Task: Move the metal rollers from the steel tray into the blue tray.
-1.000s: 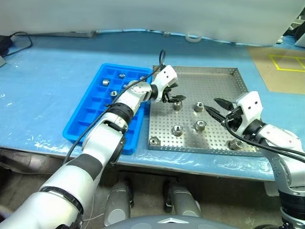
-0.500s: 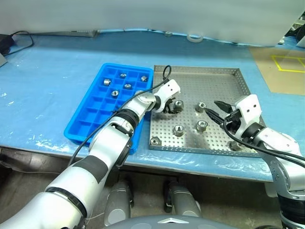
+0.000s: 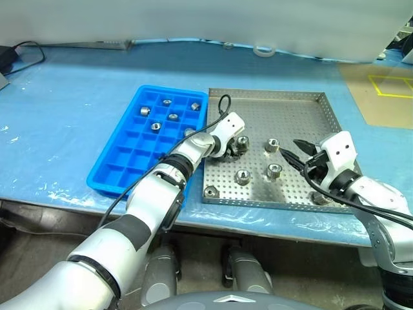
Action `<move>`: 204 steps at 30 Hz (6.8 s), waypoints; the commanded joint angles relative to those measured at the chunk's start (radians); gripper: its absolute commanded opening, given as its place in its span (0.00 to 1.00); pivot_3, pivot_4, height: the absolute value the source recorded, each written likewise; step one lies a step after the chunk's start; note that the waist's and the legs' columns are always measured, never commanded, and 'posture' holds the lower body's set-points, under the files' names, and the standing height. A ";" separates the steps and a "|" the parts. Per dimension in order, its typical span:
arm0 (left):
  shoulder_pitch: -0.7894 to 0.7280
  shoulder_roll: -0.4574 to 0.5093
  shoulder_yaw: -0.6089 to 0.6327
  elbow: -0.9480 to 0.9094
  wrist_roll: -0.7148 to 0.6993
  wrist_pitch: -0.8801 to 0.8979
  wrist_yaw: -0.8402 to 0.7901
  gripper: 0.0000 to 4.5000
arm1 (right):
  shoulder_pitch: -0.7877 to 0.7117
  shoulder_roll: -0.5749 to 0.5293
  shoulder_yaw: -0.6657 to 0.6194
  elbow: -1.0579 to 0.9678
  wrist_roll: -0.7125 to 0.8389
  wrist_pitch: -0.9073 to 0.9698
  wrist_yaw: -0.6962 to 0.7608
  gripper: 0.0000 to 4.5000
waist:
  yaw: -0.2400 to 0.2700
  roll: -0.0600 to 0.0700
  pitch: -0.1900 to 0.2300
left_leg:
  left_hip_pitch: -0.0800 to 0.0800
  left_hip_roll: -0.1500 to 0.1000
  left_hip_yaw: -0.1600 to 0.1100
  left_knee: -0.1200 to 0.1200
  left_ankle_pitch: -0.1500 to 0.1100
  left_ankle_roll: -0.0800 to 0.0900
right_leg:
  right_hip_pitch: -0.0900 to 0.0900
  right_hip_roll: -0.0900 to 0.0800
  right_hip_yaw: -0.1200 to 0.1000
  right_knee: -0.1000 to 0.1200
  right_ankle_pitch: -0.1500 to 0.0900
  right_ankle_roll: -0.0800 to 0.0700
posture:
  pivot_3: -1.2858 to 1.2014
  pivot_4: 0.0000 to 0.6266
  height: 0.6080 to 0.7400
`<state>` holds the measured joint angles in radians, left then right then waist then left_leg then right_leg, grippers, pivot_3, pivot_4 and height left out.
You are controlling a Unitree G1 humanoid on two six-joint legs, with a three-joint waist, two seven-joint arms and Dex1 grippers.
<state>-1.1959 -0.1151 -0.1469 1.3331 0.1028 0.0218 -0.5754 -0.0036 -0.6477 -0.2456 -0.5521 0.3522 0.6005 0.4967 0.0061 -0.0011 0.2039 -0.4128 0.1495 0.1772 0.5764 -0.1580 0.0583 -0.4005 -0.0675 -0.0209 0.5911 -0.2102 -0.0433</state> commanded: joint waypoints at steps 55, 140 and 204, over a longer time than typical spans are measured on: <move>1.142 0.571 0.573 -1.817 -0.644 0.611 -0.023 0.41 | -0.687 0.224 0.481 0.581 -0.060 -0.303 0.452 0.45 | 0.098 0.005 -0.001 | -0.005 0.000 0.000 -0.001 -0.001 -0.004 | -0.002 -0.006 -0.008 0.001 0.000 0.000 | 0.60 0.24 1.00; 0.337 0.324 -0.177 -0.765 -0.423 0.349 -0.734 0.84 | -0.057 0.060 -0.035 -0.050 -0.048 0.002 0.050 0.45 | -0.026 0.005 -0.002 | 0.000 0.002 0.005 -0.001 0.006 -0.011 | -0.005 -0.006 -0.005 0.014 -0.002 0.002 | 0.33 0.24 1.00; 0.277 0.151 0.012 -0.636 -0.249 0.200 -0.598 0.38 | 0.080 0.009 -0.021 -0.192 0.060 0.043 0.036 0.45 | -0.081 0.018 -0.020 | -0.002 -0.018 0.004 0.000 -0.011 0.016 | 0.014 -0.025 -0.006 -0.019 -0.006 0.011 | 0.32 0.24 1.00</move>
<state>-0.9153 0.0241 -0.1760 0.7937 -0.0865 0.1813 -1.1574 0.0982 -0.6271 -0.2341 -0.7000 0.3808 0.6393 0.5259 -0.0744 0.0166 0.1844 -0.4180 0.1319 0.1816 0.5770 -0.1691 0.0750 -0.3894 -0.0928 -0.0274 0.5730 -0.2140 -0.0352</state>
